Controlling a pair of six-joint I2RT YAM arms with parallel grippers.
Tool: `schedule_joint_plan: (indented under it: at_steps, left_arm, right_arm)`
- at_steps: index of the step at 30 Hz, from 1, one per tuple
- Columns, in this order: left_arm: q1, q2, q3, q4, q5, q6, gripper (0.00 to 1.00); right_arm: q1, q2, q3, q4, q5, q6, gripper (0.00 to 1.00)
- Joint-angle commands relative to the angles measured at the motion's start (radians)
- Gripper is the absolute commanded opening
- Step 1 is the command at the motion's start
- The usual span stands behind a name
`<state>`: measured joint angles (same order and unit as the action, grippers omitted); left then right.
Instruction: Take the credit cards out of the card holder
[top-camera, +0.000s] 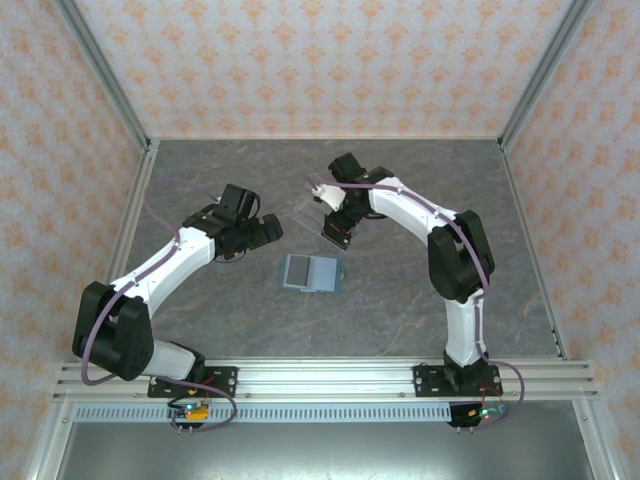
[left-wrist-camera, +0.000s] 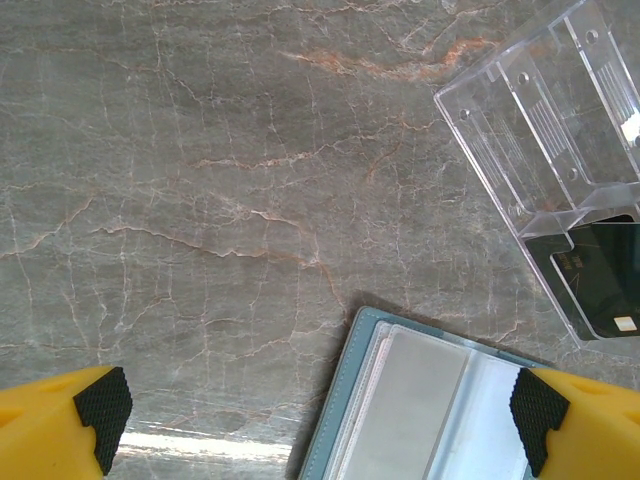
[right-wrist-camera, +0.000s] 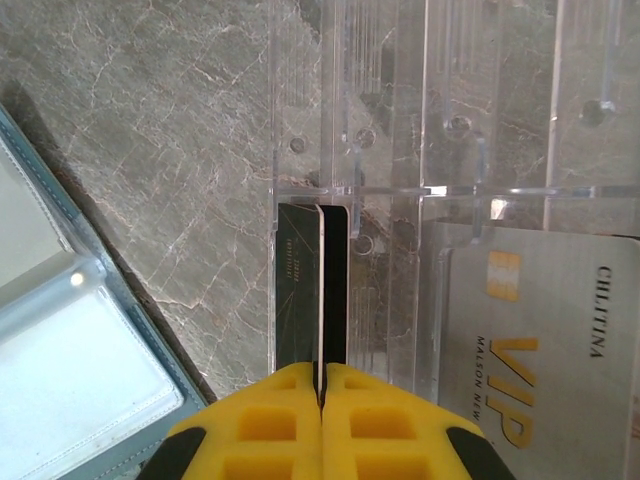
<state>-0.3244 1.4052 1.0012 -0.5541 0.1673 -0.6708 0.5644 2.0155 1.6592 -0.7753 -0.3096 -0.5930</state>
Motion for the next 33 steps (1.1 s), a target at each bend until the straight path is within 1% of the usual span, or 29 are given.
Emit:
schedule_joint_plan:
  at_steps: [1, 6, 7, 10, 11, 16, 17, 19, 20, 21, 22, 23, 26, 29, 33]
  left_arm:
    - [0.010, 0.001, 0.011, -0.023, -0.015, 0.022, 1.00]
    - [0.010, 0.002, 0.013, -0.024, -0.013, 0.024, 1.00]
    - [0.010, 0.002, 0.013, -0.024, -0.014, 0.025, 1.00]
    - [0.010, 0.002, 0.013, -0.024, -0.014, 0.024, 1.00]
    - [0.010, 0.002, 0.012, -0.024, -0.013, 0.023, 1.00]
    - [0.010, -0.006, 0.014, -0.030, -0.018, 0.022, 1.00]
    - [0.010, -0.007, 0.013, -0.032, -0.021, 0.020, 1.00]
    - [0.010, -0.011, 0.009, -0.034, -0.026, 0.010, 1.00]
    - [0.010, -0.014, 0.004, -0.034, -0.030, 0.004, 1.00]
    - [0.011, -0.016, 0.002, -0.033, -0.032, 0.001, 1.00]
    - [0.012, -0.020, -0.001, -0.037, -0.033, -0.001, 1.00]
    - [0.013, -0.021, -0.005, -0.038, -0.037, -0.002, 1.00]
    - [0.023, -0.033, -0.023, -0.041, -0.054, -0.006, 1.00]
    - [0.039, -0.042, -0.044, -0.046, -0.070, -0.007, 1.00]
    - [0.057, -0.058, -0.074, -0.040, -0.072, -0.016, 1.00]
  right_arm:
    - [0.002, 0.019, 0.033, -0.032, 0.029, -0.026, 0.05]
    - [0.002, 0.027, 0.041, -0.033, 0.036, -0.026, 0.06]
    - [0.002, 0.028, 0.046, -0.034, 0.034, -0.018, 0.08]
    - [0.002, 0.034, 0.063, -0.040, 0.038, 0.010, 0.19]
    - [0.003, 0.035, 0.071, -0.043, 0.044, 0.019, 0.21]
    - [0.002, 0.006, 0.078, -0.059, 0.058, 0.052, 0.24]
    - [0.002, -0.010, 0.076, -0.062, 0.052, 0.067, 0.26]
    - [0.003, -0.044, 0.070, -0.065, 0.031, 0.112, 0.34]
    - [0.002, -0.063, 0.063, -0.062, 0.023, 0.148, 0.38]
    - [0.003, -0.079, 0.057, -0.056, 0.029, 0.193, 0.39]
    - [0.004, -0.100, 0.055, -0.050, 0.046, 0.280, 0.41]
    - [0.004, -0.117, 0.043, -0.044, 0.048, 0.334, 0.43]
    - [0.018, -0.200, -0.051, 0.022, 0.065, 0.530, 0.50]
    - [0.072, -0.257, -0.131, 0.063, 0.099, 0.682, 0.52]
    - [0.165, -0.257, -0.173, 0.077, 0.124, 0.852, 0.53]
